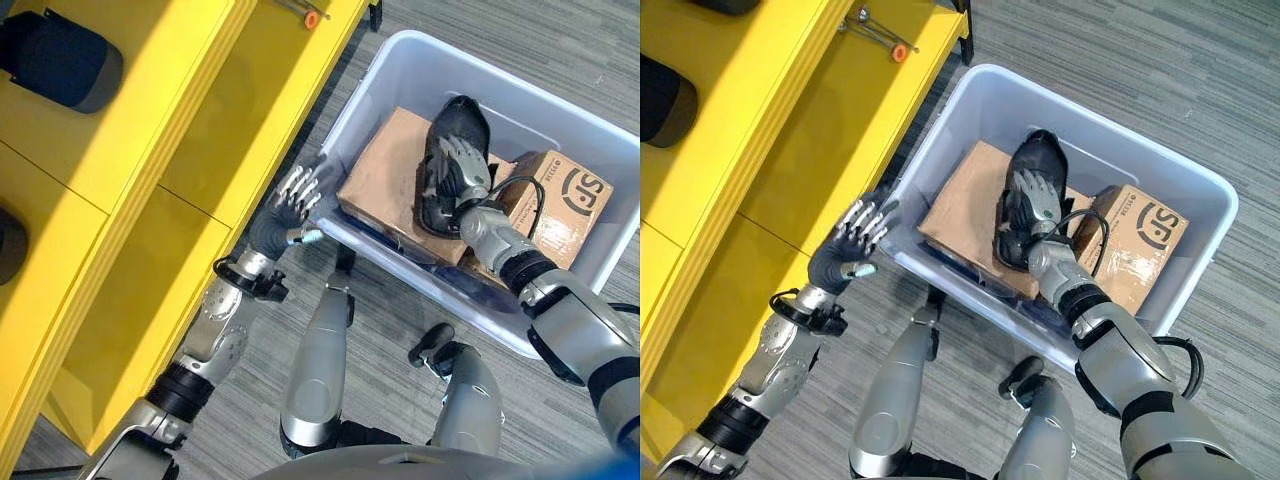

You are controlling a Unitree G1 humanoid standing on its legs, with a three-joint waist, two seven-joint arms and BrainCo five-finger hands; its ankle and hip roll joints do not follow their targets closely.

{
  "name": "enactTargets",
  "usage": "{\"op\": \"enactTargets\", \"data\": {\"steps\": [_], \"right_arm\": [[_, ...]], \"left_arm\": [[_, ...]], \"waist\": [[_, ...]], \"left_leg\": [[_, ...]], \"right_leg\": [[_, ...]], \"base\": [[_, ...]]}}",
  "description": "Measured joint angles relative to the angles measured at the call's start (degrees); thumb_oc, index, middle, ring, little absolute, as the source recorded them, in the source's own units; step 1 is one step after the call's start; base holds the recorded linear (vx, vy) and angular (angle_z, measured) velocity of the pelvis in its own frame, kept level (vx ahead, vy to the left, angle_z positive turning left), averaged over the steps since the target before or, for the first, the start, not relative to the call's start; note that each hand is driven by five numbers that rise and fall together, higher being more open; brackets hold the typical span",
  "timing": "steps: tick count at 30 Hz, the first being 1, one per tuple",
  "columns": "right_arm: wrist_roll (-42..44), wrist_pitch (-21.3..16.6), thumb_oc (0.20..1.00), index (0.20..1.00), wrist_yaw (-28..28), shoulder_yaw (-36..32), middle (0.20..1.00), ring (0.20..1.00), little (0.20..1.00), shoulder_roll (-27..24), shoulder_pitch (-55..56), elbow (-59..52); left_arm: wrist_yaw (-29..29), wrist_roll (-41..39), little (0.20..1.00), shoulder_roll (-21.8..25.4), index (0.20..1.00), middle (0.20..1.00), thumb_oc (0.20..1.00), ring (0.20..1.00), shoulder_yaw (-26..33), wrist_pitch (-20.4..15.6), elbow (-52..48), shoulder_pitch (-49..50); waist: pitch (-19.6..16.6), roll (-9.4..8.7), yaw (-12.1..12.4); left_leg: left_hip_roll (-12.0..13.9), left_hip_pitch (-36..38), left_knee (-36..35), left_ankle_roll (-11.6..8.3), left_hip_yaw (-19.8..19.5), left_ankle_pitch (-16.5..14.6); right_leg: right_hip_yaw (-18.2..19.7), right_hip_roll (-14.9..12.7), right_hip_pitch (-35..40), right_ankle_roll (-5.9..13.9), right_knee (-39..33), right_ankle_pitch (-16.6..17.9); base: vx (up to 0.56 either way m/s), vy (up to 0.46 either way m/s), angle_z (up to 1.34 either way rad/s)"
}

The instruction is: Move parts from the plastic box to the shelf.

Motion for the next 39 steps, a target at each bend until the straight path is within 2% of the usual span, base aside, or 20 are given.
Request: {"op": "enactTargets", "data": {"steps": [3,6,7,8,12,13,15,18,19,20,22,24,25,27,30,33,34,36,37,39], "right_arm": [[3.26,-3.20,1.000,1.000,-2.66,-0.68,1.000,1.000,1.000,1.69,0.11,-1.12],[8.11,-6.20,1.000,1.000,-5.40,-3.33,1.000,1.000,1.000,1.77,2.91,-9.36],[10.50,-7.48,1.000,1.000,-6.18,-6.76,1.000,1.000,1.000,1.78,5.86,-14.47],[11.32,-8.07,1.000,1.000,-7.01,-7.10,1.000,1.000,1.000,1.74,6.69,-15.50],[12.05,-8.48,1.000,1.000,-9.34,-9.29,1.000,1.000,1.000,1.36,13.02,-26.76],[12.03,-8.23,1.000,1.000,-9.76,-9.40,1.000,1.000,1.000,1.12,13.95,-27.49],[10.86,-7.33,1.000,1.000,-9.98,-10.82,1.000,1.000,1.000,-0.23,21.19,-38.71],[9.62,-7.14,1.000,1.000,-10.78,-11.59,1.000,1.000,1.000,-0.96,23.32,-40.77],[8.06,-7.09,1.000,1.000,-10.69,-13.50,1.000,1.000,1.000,-1.31,25.67,-42.93],[6.90,-7.11,1.000,1.000,-10.78,-14.48,1.000,1.000,1.000,-1.77,27.49,-44.98],[5.71,-7.15,1.000,1.000,-10.19,-15.62,1.000,1.000,1.000,-3.65,30.10,-48.76],[4.11,-7.30,1.000,1.000,-9.72,-16.66,1.000,1.000,1.000,-4.73,31.20,-51.43],[3.90,-7.12,1.000,1.000,-8.20,-17.05,1.000,1.000,1.000,-5.68,31.02,-52.47],[1.78,-6.98,1.000,1.000,-7.30,-17.30,1.000,1.000,1.000,-6.12,30.77,-52.99],[0.93,-5.56,1.000,1.000,-7.11,-17.27,1.000,1.000,1.000,-6.28,30.57,-53.20],[0.20,-4.47,1.000,1.000,-7.20,-17.29,1.000,1.000,1.000,-7.47,31.86,-54.06],[-0.39,-3.90,1.000,1.000,-7.56,-17.19,1.000,1.000,1.000,-7.92,32.02,-54.07],[-0.38,-2.47,1.000,1.000,-8.37,-17.02,1.000,1.000,1.000,-8.00,32.51,-54.01],[-0.38,-2.08,1.000,1.000,-9.82,-16.76,1.000,1.000,1.000,-8.00,33.28,-53.67],[-0.35,-1.70,1.000,1.000,-10.57,-15.90,1.000,1.000,1.000,-8.05,32.44,-52.97]], "left_arm": [[3.78,2.38,1.000,-1.23,1.000,1.000,1.000,1.000,0.94,-0.17,-1.12,-1.90],[4.11,4.24,1.000,-1.73,1.000,1.000,1.000,1.000,0.77,-0.13,-1.26,-3.71],[5.98,4.43,1.000,-2.37,1.000,1.000,1.000,1.000,0.55,0.11,-2.55,-3.79],[6.62,4.43,1.000,-2.89,1.000,1.000,1.000,1.000,0.54,0.11,-2.93,-4.19],[10.94,6.74,1.000,-4.98,1.000,1.000,1.000,1.000,0.02,1.80,-3.33,-7.57],[11.82,6.94,1.000,-5.32,1.000,1.000,1.000,1.000,0.01,2.36,-3.32,-8.04],[15.55,8.89,1.000,-7.25,1.000,1.000,1.000,1.000,0.07,3.74,-3.32,-8.23],[19.18,9.57,1.000,-8.61,1.000,1.000,1.000,1.000,-0.54,6.76,-3.10,-8.88],[22.23,11.39,1.000,-9.62,1.000,1.000,1.000,1.000,-1.01,8.54,-2.65,-9.09],[24.44,12.38,1.000,-10.46,1.000,1.000,1.000,1.000,-1.03,9.73,-1.39,-8.97],[28.37,13.08,1.000,-11.90,1.000,1.000,1.000,1.000,-0.81,11.60,1.32,-8.83],[31.27,13.09,1.000,-12.75,1.000,1.000,1.000,1.000,-0.15,13.36,1.93,-7.88],[36.68,13.68,1.000,-13.77,1.000,1.000,1.000,1.000,0.42,14.51,2.07,-7.41],[43.85,16.18,1.000,-15.13,1.000,1.000,1.000,1.000,1.57,15.46,3.20,-7.42],[54.80,23.57,1.000,-15.42,1.000,1.000,1.000,1.000,3.60,15.67,4.73,-8.14],[62.72,28.24,1.000,-15.91,1.000,1.000,1.000,1.000,5.23,15.59,4.75,-8.17],[67.64,31.49,1.000,-16.18,1.000,1.000,1.000,1.000,5.52,15.36,4.75,-8.13],[76.76,37.80,1.000,-16.91,1.000,1.000,1.000,1.000,8.21,14.07,4.72,-7.66],[82.66,42.73,1.000,-16.64,1.000,1.000,1.000,1.000,10.49,13.09,4.62,-7.43],[86.45,45.81,1.000,-15.60,1.000,1.000,1.000,1.000,10.84,13.57,4.71,-7.19]], "waist": [[-0.06,0.11,-0.98],[-0.08,0.14,-2.69],[-0.09,0.14,-3.44],[-0.09,0.14,-4.33],[-0.10,0.13,-8.61],[-0.07,0.05,-10.55],[0.03,-0.46,-13.75],[0.19,-0.85,-17.32],[0.29,-1.02,-18.69],[0.37,-1.11,-19.02],[0.49,-1.28,-21.58],[0.59,-1.51,-21.63],[0.72,-1.52,-22.08],[0.76,-1.56,-21.33],[0.91,-1.72,-22.59],[1.06,-1.65,-22.77],[1.11,-1.73,-22.76],[1.14,-1.79,-22.33],[1.15,-1.80,-21.00],[1.21,-1.98,-20.22]], "left_leg": [[-0.06,0.82,-0.01,0.00,0.04,0.00],[-0.11,2.04,-0.28,0.04,0.85,0.00],[-0.30,3.35,-1.08,0.29,1.99,-0.03],[-0.31,3.95,-1.32,0.40,2.61,-0.01],[1.22,3.97,-1.94,0.71,4.63,0.27],[1.40,4.35,-1.95,0.75,5.20,0.25],[2.62,6.28,-3.10,0.90,8.46,0.04],[3.17,7.97,-3.93,1.12,11.33,-0.09],[3.62,9.11,-4.20,1.26,13.01,-0.25],[3.93,10.34,-4.74,1.32,14.55,-0.39],[4.71,11.67,-5.05,1.04,16.17,-0.69],[5.53,13.41,-6.07,0.39,18.93,-1.18],[7.07,14.44,-6.72,-0.11,20.65,-1.20],[7.67,16.04,-8.27,-1.01,22.87,-0.39],[9.00,16.08,-9.65,-1.40,23.54,1.31],[9.52,16.04,-9.95,-1.59,23.56,1.56],[9.73,16.03,-9.95,-1.62,23.50,1.58],[9.91,16.02,-9.93,-1.63,23.37,1.58],[9.90,15.98,-9.94,-1.83,23.24,1.70],[9.63,15.78,-10.01,-1.89,23.17,1.71]], "right_leg": [[0.07,-0.07,0.84,0.03,-0.01,0.01],[0.85,-0.26,1.09,0.20,-0.06,0.25],[2.22,-0.42,0.93,0.48,-0.28,0.57],[2.85,-0.43,1.29,0.61,-0.46,0.85],[4.52,1.61,0.42,0.43,-3.20,3.28],[5.30,1.71,0.11,0.44,-3.53,3.71],[8.11,3.36,-0.03,0.57,-6.49,5.93],[10.30,4.03,0.21,0.86,-8.65,7.89],[11.59,4.57,0.37,0.95,-9.89,8.90],[12.68,5.05,0.68,1.00,-10.86,9.72],[13.14,5.57,0.90,1.04,-12.35,10.75],[13.24,5.70,0.88,0.80,-13.19,11.67],[13.21,6.47,0.02,0.65,-13.70,11.76],[12.03,6.40,-0.40,0.45,-13.96,12.69],[12.01,8.10,-1.66,-0.49,-13.69,13.08],[12.02,8.71,-2.36,-1.26,-12.91,12.59],[11.88,8.84,-2.47,-1.26,-12.63,12.53],[11.70,8.90,-2.53,-1.46,-12.33,12.16],[11.62,8.62,-3.08,-1.53,-11.20,11.33],[11.61,8.02,-3.89,-1.35,-9.63,10.34]], "base": [[0.00,0.000,0.00],[-0.03,0.034,-0.13],[-0.11,0.052,-0.31],[-0.12,0.045,-0.30],[-0.06,0.026,-0.32],[-0.08,0.085,-0.55],[-0.06,0.091,-0.75],[-0.01,0.059,-0.56],[0.00,0.057,-0.65],[0.00,0.044,-0.69],[0.01,0.018,-0.54],[0.05,-0.014,-0.72],[0.06,-0.042,-0.85],[0.01,-0.066,-0.68],[-0.01,-0.097,-0.25],[0.01,-0.124,-0.10],[0.01,-0.082,-0.03],[0.00,-0.089,0.02],[0.00,-0.085,0.08],[0.00,-0.080,0.08]]}}
